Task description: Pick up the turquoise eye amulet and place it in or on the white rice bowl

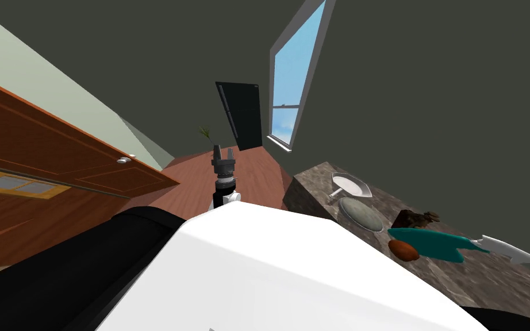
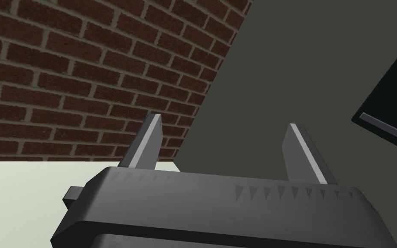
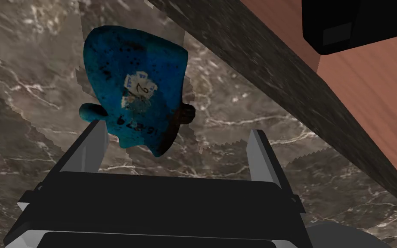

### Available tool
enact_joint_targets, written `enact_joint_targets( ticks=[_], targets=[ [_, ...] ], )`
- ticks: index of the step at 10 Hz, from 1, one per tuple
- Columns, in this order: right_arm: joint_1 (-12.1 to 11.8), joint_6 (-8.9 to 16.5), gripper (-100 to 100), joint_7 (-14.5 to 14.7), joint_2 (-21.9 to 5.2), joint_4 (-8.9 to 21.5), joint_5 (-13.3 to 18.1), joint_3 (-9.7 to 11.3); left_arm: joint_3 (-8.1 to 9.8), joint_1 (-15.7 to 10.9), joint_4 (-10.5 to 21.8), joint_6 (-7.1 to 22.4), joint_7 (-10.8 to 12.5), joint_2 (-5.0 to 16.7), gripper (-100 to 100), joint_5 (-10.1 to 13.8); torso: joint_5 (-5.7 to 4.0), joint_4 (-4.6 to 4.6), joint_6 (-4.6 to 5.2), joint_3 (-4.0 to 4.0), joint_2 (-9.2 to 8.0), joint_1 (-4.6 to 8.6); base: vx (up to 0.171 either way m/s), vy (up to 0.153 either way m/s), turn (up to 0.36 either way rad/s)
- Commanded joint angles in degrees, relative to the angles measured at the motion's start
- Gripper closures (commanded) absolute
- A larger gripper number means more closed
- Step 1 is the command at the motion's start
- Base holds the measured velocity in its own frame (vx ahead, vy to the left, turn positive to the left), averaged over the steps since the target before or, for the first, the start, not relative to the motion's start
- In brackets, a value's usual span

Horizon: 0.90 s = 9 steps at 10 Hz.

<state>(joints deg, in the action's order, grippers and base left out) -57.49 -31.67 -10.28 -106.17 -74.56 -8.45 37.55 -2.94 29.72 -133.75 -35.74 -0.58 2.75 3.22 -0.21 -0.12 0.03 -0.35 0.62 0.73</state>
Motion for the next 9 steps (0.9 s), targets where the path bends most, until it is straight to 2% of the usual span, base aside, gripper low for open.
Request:
enact_joint_targets(
  ticks=[1, 2, 3, 4, 5, 6, 9],
  targets=[
    [-0.41, 0.37, -100, 0.94, 0.65, 0.5, -0.44, 0.69, 0.0, 0.0, 0.0, 0.0, 0.0, 0.0, 0, 0.0, 0.0, 0.0, 0.0, 0.0, 0.0, 0.0, 0.124, -0.18, 0.155],
    [-0.58, 0.54, -100, 1.48, 1.72, 0.3, -0.56, 1.21, 0.0, 0.0, 0.0, 0.0, 0.0, 0.0, 0, 0.0, 0.01, 0.0, 0.01, 0.0, 0.0, -0.06, 0.091, -0.173, 0.147],
    [0.17, 0.63, -100, 0.3, 1.65, 0.58, 0.74, 0.95, 0.0, 0.0, 0.0, 0.0, 0.0, 0.0, 0, 0.0, 0.02, 0.02, 0.02, 0.05, -0.1, -0.1, 0.032, -0.079, 0.037],
    [0.19, 0.61, 0, 0.33, 1.74, 0.65, 0.79, 1.01, -0.01, 0.0, 0.0, 0.0, 0.0, -0.01, 0, 0.0, 0.08, 0.06, 0.05, 0.15, -0.27, -0.43, 0.008, -0.016, 0.0],
    [0.48, 0.49, -100, 0.07, 3.52, 1.89, 0.98, 1.45, -0.01, -0.01, 0.0, 0.0, 0.0, -0.02, 0, 0.0, 0.16, 0.09, 0.06, 0.23, -0.39, -0.69, -0.024, 0.001, 0.178],
    [0.62, 0.43, -100, -0.05, 4.42, 2.51, 1.08, 1.68, -0.02, -0.02, 0.0, 0.0, 0.0, -0.02, 0, 0.0, 0.19, 0.12, 0.02, 0.3, -0.52, -0.8, -0.046, 0.005, 0.185],
    [1.47, 0.05, -100, -0.8, 9.81, 6.25, 1.68, 3.04, -0.02, -0.02, 0.0, 0.01, 0.0, -0.02, 0, 0.0, 0.22, 0.18, 0.04, 0.44, -0.75, -0.92, -0.068, 0.018, 0.238]
  ],
)
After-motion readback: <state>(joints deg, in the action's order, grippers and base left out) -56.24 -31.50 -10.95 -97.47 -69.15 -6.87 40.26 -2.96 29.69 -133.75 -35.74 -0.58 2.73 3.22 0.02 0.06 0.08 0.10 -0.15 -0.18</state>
